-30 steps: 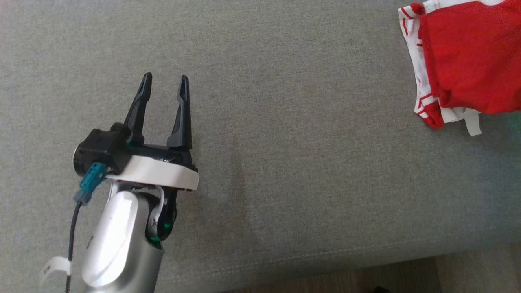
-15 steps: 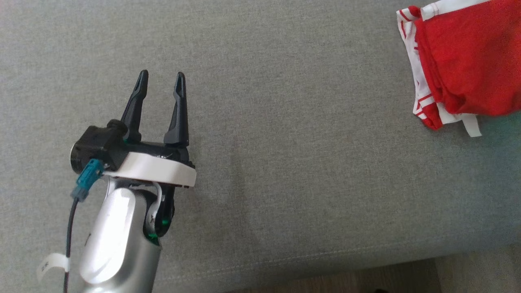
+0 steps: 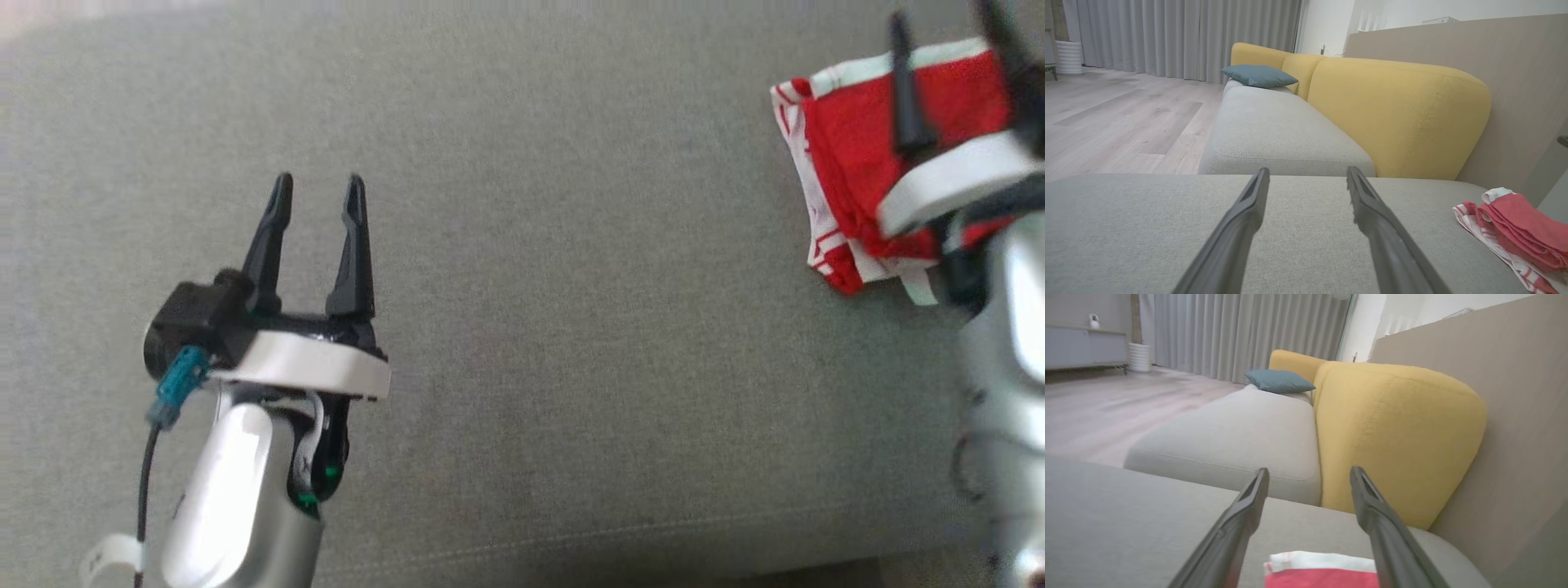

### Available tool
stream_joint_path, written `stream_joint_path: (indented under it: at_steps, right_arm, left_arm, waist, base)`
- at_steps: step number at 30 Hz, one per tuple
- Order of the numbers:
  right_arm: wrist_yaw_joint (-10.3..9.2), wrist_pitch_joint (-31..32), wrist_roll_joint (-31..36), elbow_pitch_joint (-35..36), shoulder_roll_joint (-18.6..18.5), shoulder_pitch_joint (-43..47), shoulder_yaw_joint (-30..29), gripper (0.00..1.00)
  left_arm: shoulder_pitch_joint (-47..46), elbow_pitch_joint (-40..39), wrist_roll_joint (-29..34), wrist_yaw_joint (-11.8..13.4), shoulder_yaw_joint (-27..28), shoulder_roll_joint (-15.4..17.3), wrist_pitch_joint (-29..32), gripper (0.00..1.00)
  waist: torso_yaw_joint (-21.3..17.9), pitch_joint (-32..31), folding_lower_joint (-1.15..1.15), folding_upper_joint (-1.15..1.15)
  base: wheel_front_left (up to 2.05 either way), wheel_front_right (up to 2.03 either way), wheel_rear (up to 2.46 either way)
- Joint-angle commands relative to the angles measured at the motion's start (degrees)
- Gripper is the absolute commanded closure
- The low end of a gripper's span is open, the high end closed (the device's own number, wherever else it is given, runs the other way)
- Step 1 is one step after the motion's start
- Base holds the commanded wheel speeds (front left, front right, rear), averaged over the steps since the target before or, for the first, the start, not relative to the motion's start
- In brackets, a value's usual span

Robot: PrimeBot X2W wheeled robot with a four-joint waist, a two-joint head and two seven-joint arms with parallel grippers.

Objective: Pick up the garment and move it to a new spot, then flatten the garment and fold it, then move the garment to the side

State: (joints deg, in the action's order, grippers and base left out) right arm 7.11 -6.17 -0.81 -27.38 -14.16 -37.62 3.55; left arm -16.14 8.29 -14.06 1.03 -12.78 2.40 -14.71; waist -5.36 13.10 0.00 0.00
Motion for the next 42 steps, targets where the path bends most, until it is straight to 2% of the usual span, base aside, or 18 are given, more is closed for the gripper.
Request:
stream_joint_path:
  at_steps: [1, 7, 13, 23, 35, 39, 42]
  right_arm:
    - [0.37, -0.67, -0.46, 2.31, 0.78, 0.6, 0.51, 0.0]
    - [0.37, -2.36, -0.9, 6.56, 8.12, 10.04, -0.07, 0.0]
    - [0.37, -5.19, 0.37, 10.76, 11.12, 21.37, -0.5, 0.0]
    - [0.37, -7.99, -4.31, 14.63, 11.26, 30.57, -1.63, 0.0]
    - [0.37, -8.44, -5.42, 14.54, 11.27, 31.71, -1.4, 0.0]
    - [0.37, -8.52, -5.79, 14.27, 11.27, 31.68, -1.12, 0.0]
    - [0.37, -8.56, -6.02, 13.95, 11.27, 31.6, -0.86, 0.0]
  left_arm:
    - [-0.54, -2.03, -0.44, 0.32, 1.81, 0.48, -0.29, 0.0]
    - [2.44, -1.95, -0.24, 0.81, 1.7, 0.48, -0.29, 0.0]
    - [7.05, -2.01, 0.76, 1.05, 1.68, 0.48, -0.29, 0.0]
    - [11.75, -3.27, -0.71, 1.52, 0.84, 0.48, -0.29, 0.0]
    - [12.96, -3.82, -1.42, 2.8, 0.96, 0.48, -0.29, 0.0]
    - [13.19, -4.38, -5.37, 3.76, 2.01, 0.48, -0.29, 0.0]
    - [13.3, -3.76, -5.14, 3.72, 1.96, 0.48, -0.29, 0.0]
  waist:
    - [0.84, -2.28, 0.0, 0.0]
    - [2.35, -6.97, 0.0, 0.0]
    - [3.01, -11.17, 0.0, 0.0]
    - [3.06, -13.53, 0.0, 0.0]
    - [3.16, -13.83, 0.0, 0.0]
    - [3.24, -13.76, 0.0, 0.0]
    - [3.18, -13.83, 0.0, 0.0]
  base:
    - [0.0, 0.0, 0.0]
    - [0.0, 0.0, 0.0]
    - [0.0, 0.0, 0.0]
    - [0.0, 0.0, 0.0]
    - [0.0, 0.0, 0.0]
    - [0.0, 0.0, 0.0]
    - [0.0, 0.0, 0.0]
